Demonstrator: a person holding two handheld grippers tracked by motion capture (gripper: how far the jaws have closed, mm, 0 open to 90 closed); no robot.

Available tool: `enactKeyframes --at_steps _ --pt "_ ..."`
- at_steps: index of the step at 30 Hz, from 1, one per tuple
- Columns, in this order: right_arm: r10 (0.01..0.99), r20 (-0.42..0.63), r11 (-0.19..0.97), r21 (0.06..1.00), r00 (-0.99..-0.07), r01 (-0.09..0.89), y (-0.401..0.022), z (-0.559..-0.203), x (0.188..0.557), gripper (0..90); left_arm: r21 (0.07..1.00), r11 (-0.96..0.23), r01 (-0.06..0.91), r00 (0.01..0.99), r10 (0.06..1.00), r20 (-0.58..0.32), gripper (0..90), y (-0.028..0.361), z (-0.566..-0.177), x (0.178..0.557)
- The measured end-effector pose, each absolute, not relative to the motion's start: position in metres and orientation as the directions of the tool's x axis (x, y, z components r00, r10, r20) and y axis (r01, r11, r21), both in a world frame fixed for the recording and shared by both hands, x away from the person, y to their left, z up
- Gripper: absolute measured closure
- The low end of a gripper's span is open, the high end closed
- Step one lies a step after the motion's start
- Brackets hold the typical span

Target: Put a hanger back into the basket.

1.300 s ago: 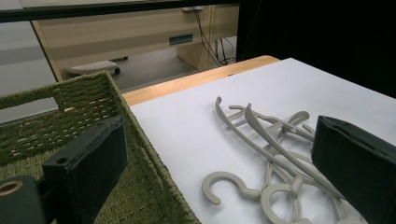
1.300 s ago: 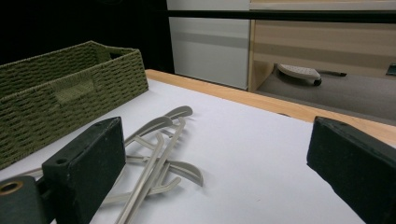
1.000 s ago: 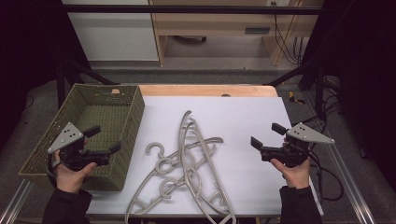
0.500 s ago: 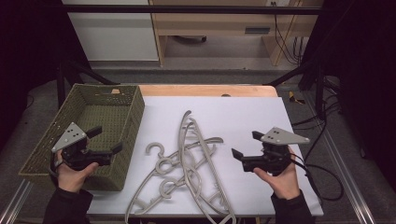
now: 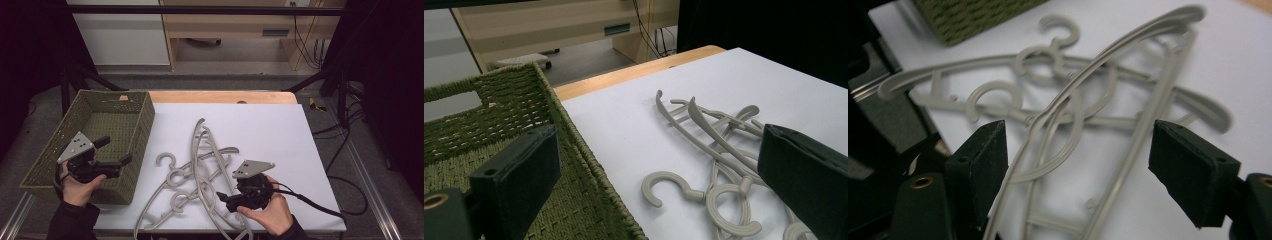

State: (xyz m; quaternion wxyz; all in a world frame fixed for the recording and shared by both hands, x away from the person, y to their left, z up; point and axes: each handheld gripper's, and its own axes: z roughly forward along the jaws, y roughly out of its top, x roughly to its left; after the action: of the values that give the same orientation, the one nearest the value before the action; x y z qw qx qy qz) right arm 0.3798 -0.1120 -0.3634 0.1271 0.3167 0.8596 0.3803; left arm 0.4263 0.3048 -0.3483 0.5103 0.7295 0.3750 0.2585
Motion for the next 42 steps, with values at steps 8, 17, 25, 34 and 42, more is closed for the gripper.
enactKeyframes --at_steps 8,17,25,34,42 --pt "0.603 0.070 0.582 0.643 -0.795 0.498 -0.088 -0.393 0.370 36.6 0.937 -0.204 0.284 0.587 0.809 -0.002 3.5 0.304 -0.348 0.426" --pt "0.576 0.119 0.628 0.569 -0.809 0.531 -0.073 -0.420 0.367 51.9 0.935 -0.210 0.285 0.590 0.807 0.002 3.5 0.303 -0.349 0.426" --pt "0.572 0.140 0.658 0.509 -0.808 0.555 -0.065 -0.437 0.367 56.4 0.933 -0.213 0.289 0.593 0.805 0.000 3.6 0.301 -0.350 0.427" --pt "0.566 0.151 0.661 0.505 -0.810 0.555 -0.063 -0.442 0.368 59.2 0.931 -0.224 0.289 0.595 0.804 0.009 3.6 0.299 -0.351 0.427" --pt "0.573 0.153 0.652 0.510 -0.805 0.562 -0.062 -0.442 0.369 61.9 0.928 -0.230 0.293 0.598 0.802 0.010 3.7 0.297 -0.352 0.428"
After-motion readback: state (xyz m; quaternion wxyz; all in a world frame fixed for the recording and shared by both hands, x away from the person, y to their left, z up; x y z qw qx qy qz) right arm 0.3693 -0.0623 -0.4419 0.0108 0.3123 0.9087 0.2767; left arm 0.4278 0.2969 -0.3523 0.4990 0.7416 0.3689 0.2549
